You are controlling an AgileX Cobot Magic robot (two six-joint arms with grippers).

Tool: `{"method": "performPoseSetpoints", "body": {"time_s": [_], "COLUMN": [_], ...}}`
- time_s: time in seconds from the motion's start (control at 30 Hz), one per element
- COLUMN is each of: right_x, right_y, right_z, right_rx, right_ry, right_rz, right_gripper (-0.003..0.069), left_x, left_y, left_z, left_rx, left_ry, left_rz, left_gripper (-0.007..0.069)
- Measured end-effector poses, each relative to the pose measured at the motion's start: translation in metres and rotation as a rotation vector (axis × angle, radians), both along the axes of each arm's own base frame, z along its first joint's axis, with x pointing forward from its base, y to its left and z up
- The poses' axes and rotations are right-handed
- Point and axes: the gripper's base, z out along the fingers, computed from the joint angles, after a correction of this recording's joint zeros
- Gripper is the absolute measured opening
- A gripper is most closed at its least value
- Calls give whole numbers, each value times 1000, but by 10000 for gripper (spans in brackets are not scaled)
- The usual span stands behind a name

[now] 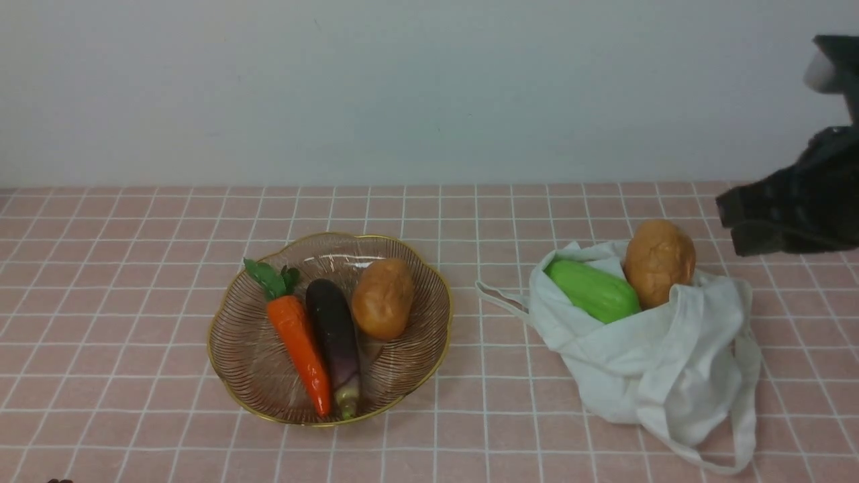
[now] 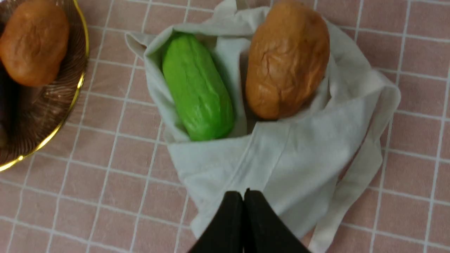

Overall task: Take vegetables from bag on pink coffee tablecloth place on plate.
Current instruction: 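Reach into the bag and grasp the item inside with the right gripper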

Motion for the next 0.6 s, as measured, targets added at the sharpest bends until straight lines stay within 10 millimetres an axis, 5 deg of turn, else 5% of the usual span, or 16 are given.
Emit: {"method": "performPoseSetpoints", "body": {"time_s": [0.33, 0.6], "right_x": [64, 120], "right_y": [7, -7], "right_z": [-29, -63], "right_rx": [-51, -37], "right_ry": [67, 129], "right_rz": [3, -54], "right_gripper": [94, 477], "left_x": [0, 0], "left_y": [0, 0], "left_z": [0, 0], "left_rx": [0, 0], "left_ry": [0, 0], "left_rz": [0, 0], "left_gripper": [-6, -6]}}
